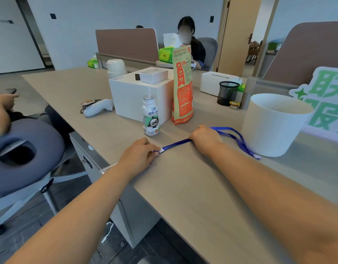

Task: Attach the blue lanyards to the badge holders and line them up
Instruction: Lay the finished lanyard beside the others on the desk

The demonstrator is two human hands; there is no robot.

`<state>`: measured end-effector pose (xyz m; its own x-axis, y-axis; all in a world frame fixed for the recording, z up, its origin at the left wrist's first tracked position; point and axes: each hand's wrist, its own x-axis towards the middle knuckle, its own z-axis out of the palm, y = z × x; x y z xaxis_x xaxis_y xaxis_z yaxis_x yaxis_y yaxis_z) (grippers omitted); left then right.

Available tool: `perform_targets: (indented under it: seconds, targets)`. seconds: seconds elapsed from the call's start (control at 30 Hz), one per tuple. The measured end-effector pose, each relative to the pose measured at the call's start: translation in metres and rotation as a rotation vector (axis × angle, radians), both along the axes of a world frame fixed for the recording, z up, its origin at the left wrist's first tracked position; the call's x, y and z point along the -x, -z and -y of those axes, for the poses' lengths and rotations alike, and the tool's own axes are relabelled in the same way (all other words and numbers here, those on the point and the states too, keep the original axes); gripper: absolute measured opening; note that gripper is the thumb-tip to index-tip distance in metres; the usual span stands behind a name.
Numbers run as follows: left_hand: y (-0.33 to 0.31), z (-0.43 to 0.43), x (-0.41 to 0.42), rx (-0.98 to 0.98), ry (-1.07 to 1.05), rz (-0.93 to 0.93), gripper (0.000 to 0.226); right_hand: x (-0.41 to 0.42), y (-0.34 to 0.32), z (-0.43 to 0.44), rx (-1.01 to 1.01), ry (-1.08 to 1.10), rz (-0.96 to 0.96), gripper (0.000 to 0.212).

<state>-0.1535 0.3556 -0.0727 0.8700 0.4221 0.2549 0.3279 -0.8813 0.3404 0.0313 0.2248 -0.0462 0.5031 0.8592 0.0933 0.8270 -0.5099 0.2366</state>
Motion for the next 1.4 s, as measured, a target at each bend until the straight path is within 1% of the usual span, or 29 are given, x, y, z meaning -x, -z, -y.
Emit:
perform_targets:
  seconds: [0.1, 0.23, 0.3, 0.43, 0.47, 0.53, 0.6, 0.7, 0.8, 0.9, 1.0, 1.1, 1.2, 1.27, 1.3, 1.37, 1.4]
  targets:
    - [-0.001, -0.002, -0.001, 0.009, -0.006, -0.013, 0.027, -0.006, 0.001, 0.008, -0.044, 0.094, -0.013, 0.032]
    - [-0.003, -0.008, -0.005, 0.007, -0.007, -0.035, 0.027, -0.013, 0.002, 0.008, -0.036, 0.18, -0.078, 0.034]
    - [-0.004, -0.01, -0.008, 0.006, 0.004, -0.06, 0.027, -0.014, 0.003, 0.002, -0.044, 0.138, -0.148, 0.038]
    - [-0.008, -0.01, -0.015, -0.032, 0.017, -0.078, 0.025, -0.009, 0.012, -0.013, -0.128, -0.108, -0.335, 0.037]
    - [-0.009, -0.01, -0.017, -0.05, 0.023, -0.081, 0.027, -0.009, 0.013, -0.015, -0.146, -0.151, -0.365, 0.036]
    - [-0.009, -0.009, -0.022, -0.125, 0.058, -0.087, 0.036, -0.014, 0.015, -0.017, -0.158, -0.153, -0.4, 0.036]
    - [-0.008, -0.01, -0.027, -0.205, 0.112, -0.098, 0.046, -0.026, 0.015, -0.016, -0.16, -0.085, -0.394, 0.035]
    - [-0.006, -0.011, -0.032, -0.242, 0.193, -0.139, 0.05, -0.047, 0.012, -0.011, -0.165, 0.042, -0.383, 0.034]
    - [-0.003, -0.015, -0.038, -0.269, 0.261, -0.136, 0.064, -0.061, 0.009, -0.009, -0.194, 0.11, -0.448, 0.031]
    - [0.0, -0.015, -0.045, -0.279, 0.287, -0.126, 0.057, -0.062, 0.01, -0.012, -0.225, 0.072, -0.515, 0.03]
    - [0.0, -0.013, -0.047, -0.259, 0.266, -0.135, 0.058, -0.063, 0.013, -0.013, -0.236, 0.03, -0.486, 0.036]
    - [-0.001, -0.013, -0.045, -0.258, 0.28, -0.112, 0.067, -0.068, 0.014, -0.012, -0.166, 0.086, -0.398, 0.043]
    - [-0.001, -0.013, -0.042, -0.242, 0.248, -0.126, 0.074, -0.069, 0.012, -0.015, -0.158, 0.102, -0.427, 0.043]
    - [-0.002, -0.011, -0.042, -0.233, 0.236, -0.111, 0.072, -0.068, 0.011, -0.017, -0.199, 0.117, -0.449, 0.04]
    - [-0.002, -0.01, -0.042, -0.229, 0.231, -0.106, 0.066, -0.068, 0.011, -0.018, -0.216, 0.123, -0.449, 0.039]
    - [-0.003, -0.01, -0.043, -0.212, 0.207, -0.12, 0.044, -0.064, 0.01, -0.019, -0.253, 0.114, -0.419, 0.04]
    - [-0.004, -0.01, -0.043, -0.198, 0.201, -0.125, 0.038, -0.062, 0.01, -0.02, -0.273, 0.094, -0.387, 0.04]
